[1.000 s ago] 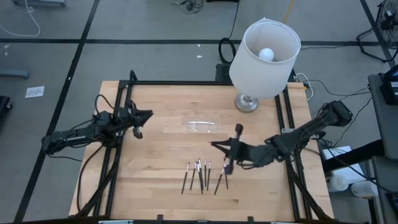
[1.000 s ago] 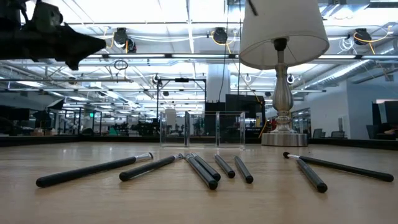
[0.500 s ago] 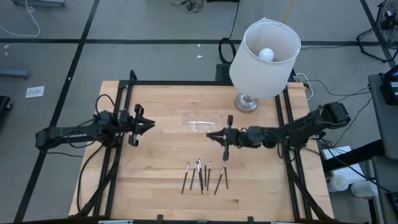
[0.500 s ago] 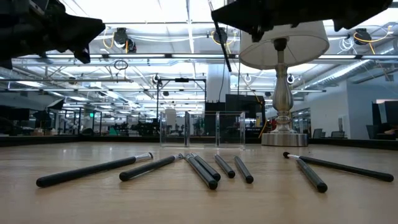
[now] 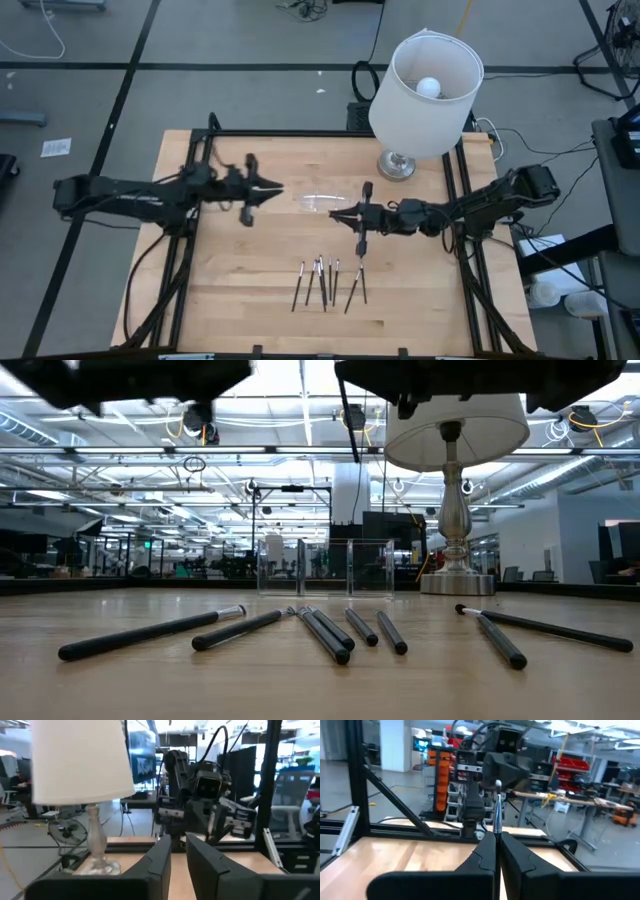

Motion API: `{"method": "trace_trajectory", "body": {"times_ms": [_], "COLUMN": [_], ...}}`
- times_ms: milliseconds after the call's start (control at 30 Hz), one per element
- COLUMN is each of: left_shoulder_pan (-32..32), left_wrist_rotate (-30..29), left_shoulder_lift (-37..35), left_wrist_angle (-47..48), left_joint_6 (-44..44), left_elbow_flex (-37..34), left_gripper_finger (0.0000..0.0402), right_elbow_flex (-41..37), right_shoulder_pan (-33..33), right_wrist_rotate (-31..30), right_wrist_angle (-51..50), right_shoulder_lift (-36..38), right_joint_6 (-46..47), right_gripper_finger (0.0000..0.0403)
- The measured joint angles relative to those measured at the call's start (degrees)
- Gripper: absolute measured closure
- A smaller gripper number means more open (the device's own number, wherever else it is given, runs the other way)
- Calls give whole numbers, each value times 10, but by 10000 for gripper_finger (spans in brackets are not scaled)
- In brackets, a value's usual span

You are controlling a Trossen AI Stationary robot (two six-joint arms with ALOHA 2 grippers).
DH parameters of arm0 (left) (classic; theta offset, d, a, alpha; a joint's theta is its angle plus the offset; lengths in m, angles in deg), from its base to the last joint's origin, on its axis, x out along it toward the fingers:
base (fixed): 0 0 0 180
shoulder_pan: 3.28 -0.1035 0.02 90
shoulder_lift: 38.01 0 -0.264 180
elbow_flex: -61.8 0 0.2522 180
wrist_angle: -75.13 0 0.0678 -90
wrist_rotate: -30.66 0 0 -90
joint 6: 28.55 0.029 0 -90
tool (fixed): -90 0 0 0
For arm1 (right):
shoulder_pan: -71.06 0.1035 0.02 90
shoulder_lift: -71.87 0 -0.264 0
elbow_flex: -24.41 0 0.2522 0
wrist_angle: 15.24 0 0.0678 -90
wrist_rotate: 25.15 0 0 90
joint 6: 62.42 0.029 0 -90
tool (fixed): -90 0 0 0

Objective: Put items in baskets/containers
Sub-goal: Put the black liner brush transparent organizer

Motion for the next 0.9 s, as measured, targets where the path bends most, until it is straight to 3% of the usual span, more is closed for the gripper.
{"method": "trace_trajectory", "body": {"times_ms": [133, 233, 567, 900], "left_shoulder_pan": [3, 19, 58, 91], "left_wrist_rotate": [78, 91, 30, -33], "left_shoulder_lift": [104, 167, 239, 240], "left_wrist_angle": [9, -17, -43, -58], "left_joint_6": [1, -7, -1, 32], "left_elbow_flex": [41, 57, 69, 69], "left_gripper_finger": [322, 319, 318, 315], "right_elbow_flex": [0, 0, 0, 0], "right_shoulder_pan": [-8, -14, -21, -20], "right_wrist_rotate": [2, 23, 43, 59], "right_wrist_angle": [-14, -28, -47, 52], "right_shoulder_lift": [-1, -1, -1, -54], "right_joint_6": [-6, -13, -12, -12], "right_gripper_finger": [403, 403, 403, 403]}}
